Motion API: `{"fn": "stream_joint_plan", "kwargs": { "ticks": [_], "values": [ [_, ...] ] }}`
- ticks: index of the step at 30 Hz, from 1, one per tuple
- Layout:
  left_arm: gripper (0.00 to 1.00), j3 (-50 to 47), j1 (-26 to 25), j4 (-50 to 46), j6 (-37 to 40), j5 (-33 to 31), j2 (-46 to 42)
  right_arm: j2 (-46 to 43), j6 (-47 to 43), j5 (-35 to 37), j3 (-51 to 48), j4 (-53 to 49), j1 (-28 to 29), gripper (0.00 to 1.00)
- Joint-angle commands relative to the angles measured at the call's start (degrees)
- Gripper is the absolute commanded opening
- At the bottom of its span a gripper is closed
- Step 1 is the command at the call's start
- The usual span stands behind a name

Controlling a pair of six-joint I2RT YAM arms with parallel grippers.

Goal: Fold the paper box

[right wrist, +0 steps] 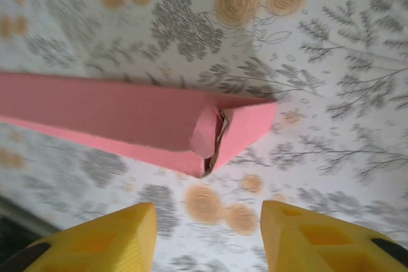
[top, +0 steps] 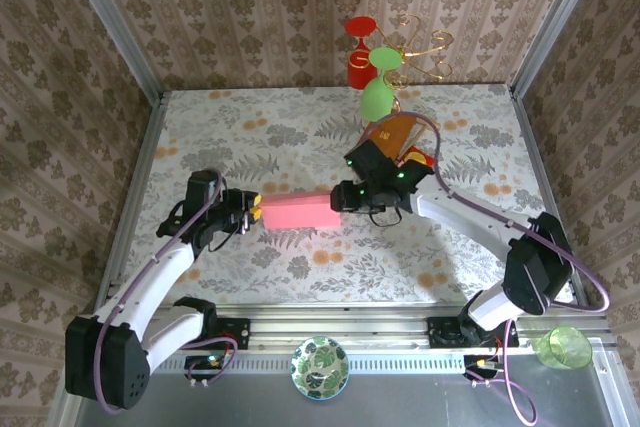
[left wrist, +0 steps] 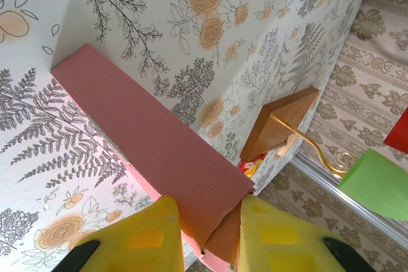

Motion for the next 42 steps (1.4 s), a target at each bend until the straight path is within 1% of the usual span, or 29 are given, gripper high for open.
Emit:
{"fn": "stream_joint_plan", "kwargs": {
  "ticks": [1, 3, 5, 10, 14, 21, 23, 26, 28, 33, 38, 42],
  "values": [
    [0.22, -2.5, -0.4, -4.9, -2.0, -2.2, 0.8, -3.6, 14.7, -13.3, -5.0, 8.2, -3.6, 0.50],
    [0.22, -2.5, -0.5, -4.9, -2.2, -2.2, 0.8, -4.6, 20.5, -15.7, -7.5, 13.0, -4.9, 0.53],
    [0.22, -2.6, -0.5, -4.9, -2.4, -2.3, 0.8, -4.6, 24.0, -16.8, -8.5, 14.6, -6.0, 0.55],
    [0.22, -2.6, -0.6, -4.8, -2.4, -2.5, 0.5, -3.4, 33.6, -20.1, -11.8, 23.3, -8.1, 0.56],
    [0.22, -2.5, -0.6, -4.8, -2.5, -2.5, 0.5, -3.0, 37.4, -20.2, -12.7, 26.0, -8.1, 0.57],
    [0.21, -2.4, -0.6, -4.8, -2.4, -2.6, 0.4, -1.3, 43.7, -21.1, -17.9, 32.6, -8.9, 0.55],
    [0.22, -2.5, -0.6, -4.8, -2.4, -2.6, 0.4, -0.6, 44.0, -21.3, -18.1, 32.2, -8.9, 0.53],
    [0.22, -2.4, -0.6, -4.6, -2.5, -2.6, 0.5, 0.0, 44.1, -21.7, -18.8, 31.1, -8.9, 0.45],
    [0.22, -2.5, -0.7, -4.1, -2.5, -2.7, 0.7, 0.4, 44.3, -21.6, -19.6, 31.6, -8.9, 0.37],
    [0.22, -2.8, -0.7, -2.9, -1.8, -2.5, 0.4, 1.9, 44.8, -21.2, -20.8, 33.1, -9.0, 0.28],
    [0.22, -5.3, -0.5, 2.6, -0.3, -1.6, -0.9, 2.4, 44.0, -21.0, -22.2, 31.9, -9.5, 0.22],
    [0.25, -6.8, 0.9, 5.3, 3.5, -0.2, -2.9, 2.7, 42.9, -21.0, -22.5, 30.5, -10.2, 0.20]
  ]
}}
